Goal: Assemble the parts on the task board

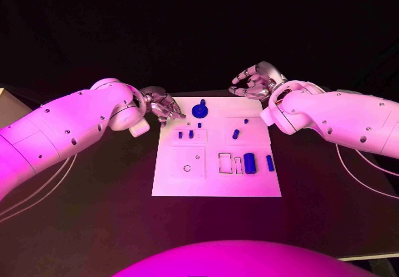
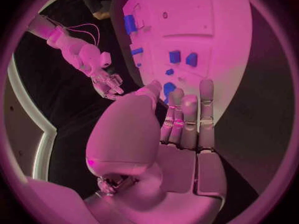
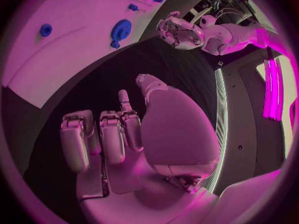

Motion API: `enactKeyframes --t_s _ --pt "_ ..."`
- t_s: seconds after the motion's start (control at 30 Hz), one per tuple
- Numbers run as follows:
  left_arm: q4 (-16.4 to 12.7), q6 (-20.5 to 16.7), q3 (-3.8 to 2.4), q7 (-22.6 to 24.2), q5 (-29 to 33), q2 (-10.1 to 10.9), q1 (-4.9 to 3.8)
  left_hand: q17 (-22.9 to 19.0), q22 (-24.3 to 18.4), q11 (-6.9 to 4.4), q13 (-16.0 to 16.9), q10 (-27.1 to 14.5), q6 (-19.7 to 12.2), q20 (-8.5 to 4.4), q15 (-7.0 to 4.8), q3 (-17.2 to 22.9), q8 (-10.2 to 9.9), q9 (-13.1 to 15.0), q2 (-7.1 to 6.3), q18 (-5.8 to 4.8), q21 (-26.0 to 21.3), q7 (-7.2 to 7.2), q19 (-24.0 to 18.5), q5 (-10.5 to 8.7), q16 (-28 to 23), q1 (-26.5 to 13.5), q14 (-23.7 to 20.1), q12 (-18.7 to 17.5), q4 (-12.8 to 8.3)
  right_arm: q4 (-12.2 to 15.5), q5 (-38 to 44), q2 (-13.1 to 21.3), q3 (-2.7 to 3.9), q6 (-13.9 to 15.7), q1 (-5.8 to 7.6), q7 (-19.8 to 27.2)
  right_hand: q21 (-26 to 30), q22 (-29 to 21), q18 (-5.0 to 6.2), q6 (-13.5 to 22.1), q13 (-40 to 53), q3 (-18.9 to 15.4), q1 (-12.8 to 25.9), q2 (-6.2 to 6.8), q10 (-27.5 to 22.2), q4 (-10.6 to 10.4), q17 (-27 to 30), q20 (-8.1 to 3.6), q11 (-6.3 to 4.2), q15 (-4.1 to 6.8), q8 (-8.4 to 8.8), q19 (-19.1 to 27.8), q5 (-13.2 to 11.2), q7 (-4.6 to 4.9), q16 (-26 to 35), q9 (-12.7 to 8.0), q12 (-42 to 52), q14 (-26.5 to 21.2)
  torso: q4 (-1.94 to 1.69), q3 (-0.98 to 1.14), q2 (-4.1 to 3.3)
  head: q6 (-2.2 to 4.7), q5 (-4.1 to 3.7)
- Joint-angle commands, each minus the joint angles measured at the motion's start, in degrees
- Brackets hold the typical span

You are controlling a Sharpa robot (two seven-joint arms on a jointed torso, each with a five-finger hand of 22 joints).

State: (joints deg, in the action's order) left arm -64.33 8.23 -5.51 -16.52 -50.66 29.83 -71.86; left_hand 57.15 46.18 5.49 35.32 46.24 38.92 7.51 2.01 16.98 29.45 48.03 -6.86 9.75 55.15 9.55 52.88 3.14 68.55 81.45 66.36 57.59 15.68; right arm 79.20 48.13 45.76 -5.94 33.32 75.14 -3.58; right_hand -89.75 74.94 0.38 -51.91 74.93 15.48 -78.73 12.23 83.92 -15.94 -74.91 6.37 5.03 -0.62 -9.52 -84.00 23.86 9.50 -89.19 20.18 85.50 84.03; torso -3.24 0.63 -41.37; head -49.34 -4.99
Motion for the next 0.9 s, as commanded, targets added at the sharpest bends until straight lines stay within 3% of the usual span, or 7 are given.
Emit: enactKeyframes --t_s 0.03,0.1,0.27,0.43,0.67,0.8,0.9 --pt "-1.0 -8.8 -0.03 15.4 -1.5 -0.1 0.51 -9.0 -2.5 0.97 -4.9 -3.6 0.2 0.98 1.08 9.6 -2.0 -4.5 -1.98 0.65 -3.9 1.12 -3.2 0.04 -6.1 5.6 -9.5 -5.5 -1.4 0.1 0.4 0.1 0.03 0.2 -0.02 0.7 -0.3 15.1 -0.38 0.4 11.2 0.4 0.4 -0.03 1.8 -0.1 -12.8 -0.42 -0.44 0.43 -0.31 -6.0 0.3 -0.04 0.3 0.1 0.1 5.4 -0.03 -0.03 0.04 0.44 0.01" --pt "-1.4 -12.3 0.06 19.7 -5.2 -0.3 0.83 -11.3 -1.6 1.29 -9.7 -2.4 1.2 1.23 1.31 16.3 -3.1 -8.3 -4.75 0.72 -3.6 1.25 -4.4 0.19 -6.8 6.3 -11.5 -9.7 -4.5 0.1 0.3 0.1 0.03 0.2 -0.02 0.8 -0.3 15.1 -0.38 0.4 11.2 0.4 0.3 -0.04 1.7 -0.1 -12.7 -0.41 -0.45 0.43 -0.33 -6.0 0.3 -0.04 0.3 0.1 0.0 5.4 0.00 -0.01 0.01 0.76 -0.05" --pt "-1.4 -17.8 1.21 25.5 -13.2 -1.2 1.35 -14.5 0.3 0.69 -14.6 0.6 3.4 0.79 0.54 19.6 -4.8 -13.3 -6.04 0.76 -1.7 0.59 -4.9 0.04 -6.8 3.7 -10.5 -13.1 -9.1 -0.1 0.2 0.1 0.03 0.4 -0.02 1.1 -0.3 15.1 -0.38 0.3 11.1 0.5 0.3 -0.07 1.6 0.0 -12.4 -0.41 -0.46 0.43 -0.39 -6.0 0.3 -0.06 0.4 0.1 -0.1 5.3 0.06 -0.01 -0.03 1.33 -0.13" --pt "-0.2 -20.0 2.10 27.7 -19.9 -2.9 1.88 -15.9 0.5 1.07 -17.8 -0.1 4.1 0.88 0.75 20.1 -6.9 -16.4 -6.77 0.76 -1.7 0.45 -4.7 0.06 -6.3 1.8 -10.0 -16.7 -10.8 -0.2 0.2 -0.1 0.02 0.5 -0.02 1.4 -0.3 15.1 -0.38 0.3 10.9 0.6 0.2 -0.07 1.4 0.0 -12.3 -0.41 -0.47 0.44 -0.43 -6.0 0.3 -0.07 0.5 0.1 -0.3 5.3 0.11 -0.02 -0.15 1.83 -0.16" --pt "1.7 -19.4 2.68 27.2 -27.4 -5.1 2.08 -14.9 1.1 1.44 -19.7 -0.4 4.4 1.17 1.08 19.7 -8.6 -18.6 -7.46 0.76 -0.8 -0.05 -3.4 0.00 -2.3 0.2 -7.8 -18.5 -12.2 -0.3 0.2 -0.3 0.02 1.0 -0.02 2.4 2.1 13.5 0.21 0.4 8.4 1.4 0.1 0.13 -1.4 0.2 -10.7 -0.44 -0.51 0.49 -0.57 -5.0 0.4 -0.07 1.3 0.2 -3.3 4.8 0.15 0.08 -0.17 2.42 -0.18" --pt "2.4 -18.6 2.81 26.4 -30.3 -5.9 2.10 -12.8 1.4 1.59 -20.2 -0.7 4.9 1.30 1.22 19.5 -9.0 -19.2 -7.70 0.75 -0.4 -0.14 -2.9 0.00 0.2 -0.3 -6.1 -18.9 -12.5 -0.5 -0.4 -0.5 0.02 1.6 -0.01 3.6 7.9 9.8 1.60 0.5 4.9 2.6 0.3 0.70 -4.9 0.3 -7.1 -0.59 -0.67 0.68 -1.12 -2.6 0.3 -0.19 3.4 0.4 -7.4 3.8 0.19 0.05 -0.18 2.52 -0.27" --pt "2.8 -18.1 2.88 26.1 -32.1 -6.3 2.12 -11.5 1.7 1.50 -20.5 -0.2 6.1 1.34 1.20 19.8 -9.0 -19.7 -7.67 0.78 0.0 -0.24 -2.6 0.10 2.0 -0.4 -5.1 -18.8 -12.9 -0.6 -1.9 -0.6 0.02 2.1 -0.01 5.1 17.9 3.5 3.70 1.5 -0.8 4.0 0.3 1.21 -10.3 0.5 -2.4 -0.65 -0.63 0.74 -1.58 1.6 0.3 -0.13 6.8 0.6 -14.0 2.2 0.18 0.08 -0.16 2.66 -0.32"
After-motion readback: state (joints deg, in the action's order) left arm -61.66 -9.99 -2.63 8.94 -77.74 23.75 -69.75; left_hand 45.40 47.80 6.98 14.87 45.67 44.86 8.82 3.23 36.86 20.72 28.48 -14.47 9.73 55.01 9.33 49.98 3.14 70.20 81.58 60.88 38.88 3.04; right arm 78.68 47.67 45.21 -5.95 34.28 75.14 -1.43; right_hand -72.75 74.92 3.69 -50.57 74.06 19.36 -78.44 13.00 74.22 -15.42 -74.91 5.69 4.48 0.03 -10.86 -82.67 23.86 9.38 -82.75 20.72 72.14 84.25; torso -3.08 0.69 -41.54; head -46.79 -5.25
